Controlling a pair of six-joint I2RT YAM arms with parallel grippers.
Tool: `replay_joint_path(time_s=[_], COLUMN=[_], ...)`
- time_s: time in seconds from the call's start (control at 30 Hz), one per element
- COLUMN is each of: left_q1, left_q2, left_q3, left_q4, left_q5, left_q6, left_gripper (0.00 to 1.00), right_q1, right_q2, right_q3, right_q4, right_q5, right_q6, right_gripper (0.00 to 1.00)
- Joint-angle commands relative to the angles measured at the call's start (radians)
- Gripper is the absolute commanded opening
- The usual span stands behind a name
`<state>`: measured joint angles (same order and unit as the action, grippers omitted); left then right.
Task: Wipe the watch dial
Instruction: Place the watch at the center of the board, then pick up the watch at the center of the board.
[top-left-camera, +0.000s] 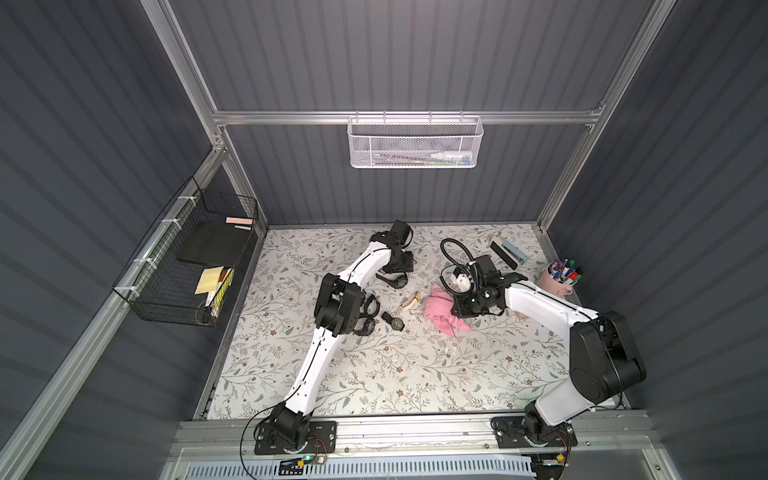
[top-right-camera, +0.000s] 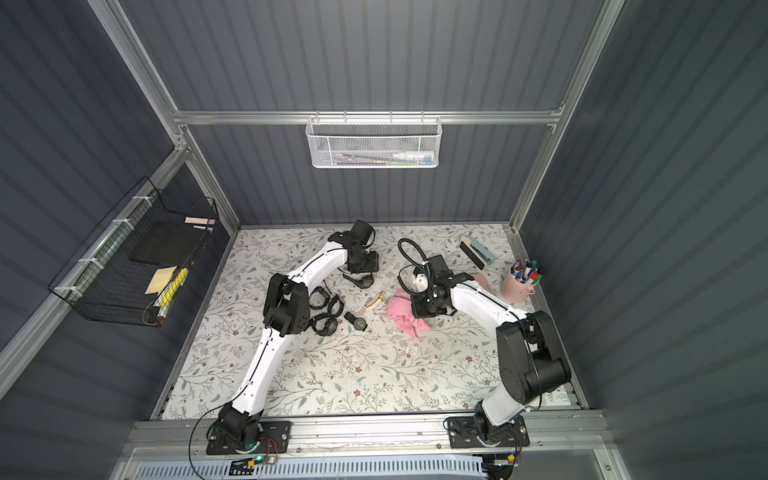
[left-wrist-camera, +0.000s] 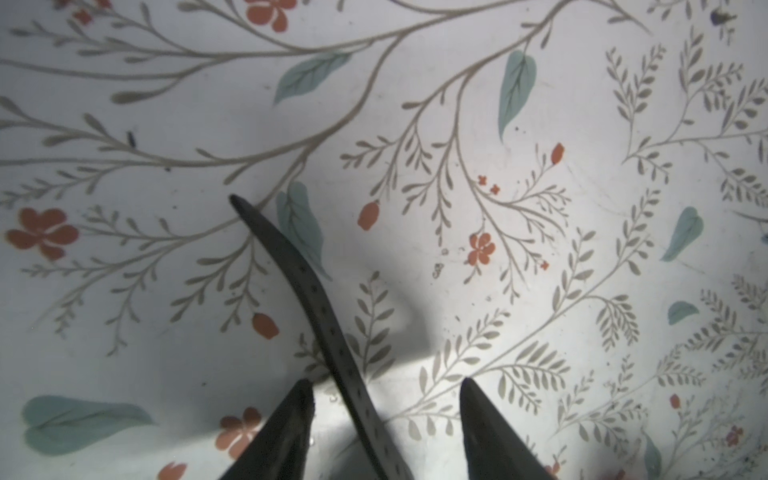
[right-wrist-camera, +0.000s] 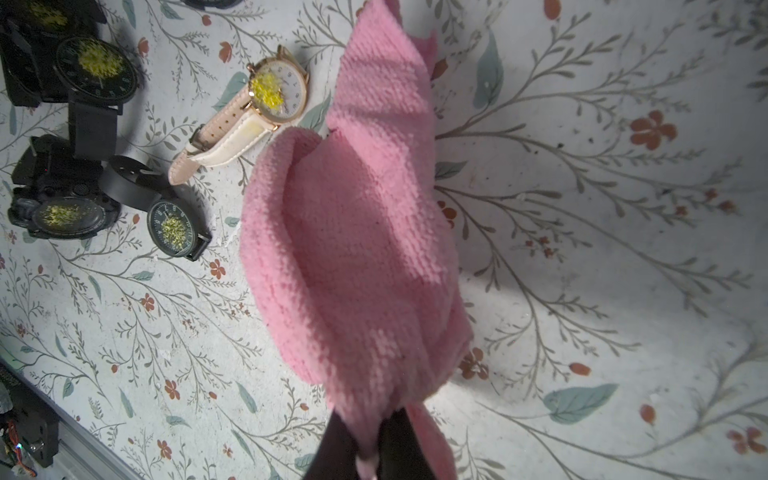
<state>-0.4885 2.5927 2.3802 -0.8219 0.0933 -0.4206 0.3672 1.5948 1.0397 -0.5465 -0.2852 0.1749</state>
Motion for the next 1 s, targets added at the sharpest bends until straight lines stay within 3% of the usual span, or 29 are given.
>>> replay_joint_path(time_s=[0.0,0.33,0.7,0.97], left_q1=[-0.016,-0.038,-0.042,-0.042], left_q2=[-0.015,-0.037,-0.070,-0.069], left_q3=[-0.020,-0.073,-0.137,-0.129], left_q4=[-0.051,-0.052,-0.040,-0.034], left_q5=[-0.023,-0.067,-0.024,0.028], left_q6=[0.041,0.040,0.029,0.003], left_gripper=[0.57,0.45,0.30,0.11], right_q1=[-0.002,-0.003,-0.004,-0.005], right_q2=[-0.004,-0.027,-0.041,-0.042], right_q3=[-0.013,-0.032,-0.043,-0.046], right_q4=[-0.009,-0.011,-0.014,-0.016], right_q5=[-0.009,-0.003,0.001,0.003], right_q6=[-0.005,-0.005,-0.003,-0.001], right_gripper=[0.13,0.12,0.13,0.12])
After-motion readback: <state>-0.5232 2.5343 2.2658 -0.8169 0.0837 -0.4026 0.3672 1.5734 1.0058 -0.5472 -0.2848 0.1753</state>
